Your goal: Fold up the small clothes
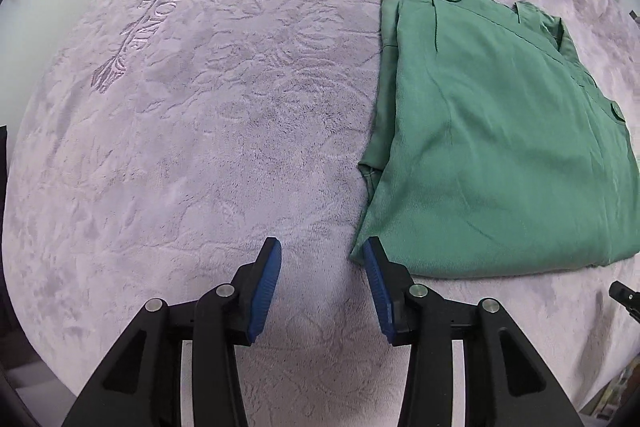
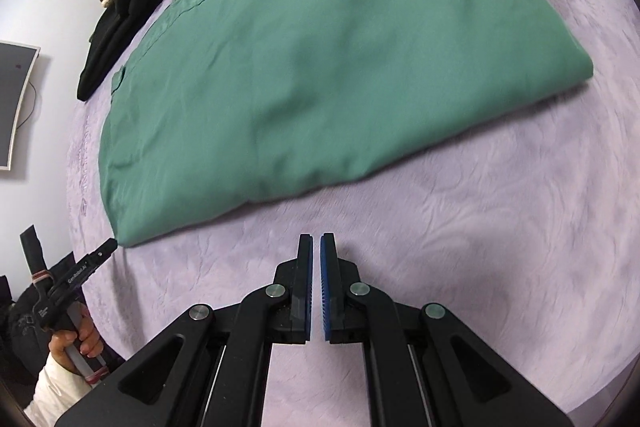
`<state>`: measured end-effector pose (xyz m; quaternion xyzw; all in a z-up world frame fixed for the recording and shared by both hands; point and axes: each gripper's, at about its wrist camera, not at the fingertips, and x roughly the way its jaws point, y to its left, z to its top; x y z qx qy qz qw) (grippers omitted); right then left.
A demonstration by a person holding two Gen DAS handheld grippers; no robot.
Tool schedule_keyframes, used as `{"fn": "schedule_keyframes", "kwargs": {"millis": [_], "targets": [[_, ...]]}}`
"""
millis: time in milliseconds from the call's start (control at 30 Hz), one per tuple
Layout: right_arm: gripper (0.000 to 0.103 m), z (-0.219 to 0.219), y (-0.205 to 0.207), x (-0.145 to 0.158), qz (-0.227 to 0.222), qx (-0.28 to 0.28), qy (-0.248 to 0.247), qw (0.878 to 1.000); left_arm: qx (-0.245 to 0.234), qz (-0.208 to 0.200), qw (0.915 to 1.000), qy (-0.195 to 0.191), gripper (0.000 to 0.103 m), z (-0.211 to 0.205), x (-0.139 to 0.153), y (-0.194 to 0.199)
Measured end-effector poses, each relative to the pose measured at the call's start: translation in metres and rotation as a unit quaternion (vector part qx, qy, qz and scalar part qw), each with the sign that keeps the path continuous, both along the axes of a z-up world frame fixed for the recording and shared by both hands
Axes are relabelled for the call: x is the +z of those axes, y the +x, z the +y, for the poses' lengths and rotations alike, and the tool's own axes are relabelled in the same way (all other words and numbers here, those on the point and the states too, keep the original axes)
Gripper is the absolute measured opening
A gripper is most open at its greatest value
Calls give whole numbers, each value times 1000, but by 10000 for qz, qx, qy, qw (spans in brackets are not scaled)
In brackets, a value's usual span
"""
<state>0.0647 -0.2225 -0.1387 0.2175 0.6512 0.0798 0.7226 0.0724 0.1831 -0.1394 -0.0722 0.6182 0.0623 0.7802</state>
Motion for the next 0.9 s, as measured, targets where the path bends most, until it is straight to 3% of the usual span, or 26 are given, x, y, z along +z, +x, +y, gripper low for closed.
{"fn": "schedule_keyframes", "kwargs": {"millis": [67, 133, 200, 400, 500, 533, 567, 633, 733, 867, 900], "targets": [[12, 8, -7, 1, 34, 1, 26, 10000, -22, 22, 10000, -43, 45, 1, 3, -7], [34, 15, -13, 2, 89, -56, 69, 9999, -54, 54, 9999, -102, 45, 0, 5, -12], [47, 23, -18, 3, 85, -67, 61, 9999, -88, 93, 9998, -152, 45, -2, 5, -16], [48, 53, -25, 5, 147, 100, 168, 9997, -200, 217, 9992, -261, 45, -3, 5, -29], [58, 63, -26, 7, 146, 144, 160, 9997, -286, 274, 9989, -253, 45, -4, 6, -36], [59, 66, -26, 8, 141, 158, 166, 9996, -289, 285, 9989, -226, 59, -4, 7, -38], [59, 69, -27, 8, 136, 164, 172, 9996, -283, 264, 9990, -211, 86, -4, 8, -37], [59, 73, -27, 10, 131, 176, 182, 9996, -242, 60, 9996, -121, 101, -3, 16, -42], [71, 76, -27, 9, 126, 166, 203, 9996, -298, -5, 9995, -57, 101, 1, 21, -43], [76, 79, -28, 9, 111, 120, 307, 9994, -234, 67, 9996, -170, 101, 3, 19, -37], [83, 80, -28, 9, 96, 93, 375, 9992, -225, 70, 9996, -183, 101, 4, 19, -38]]}}
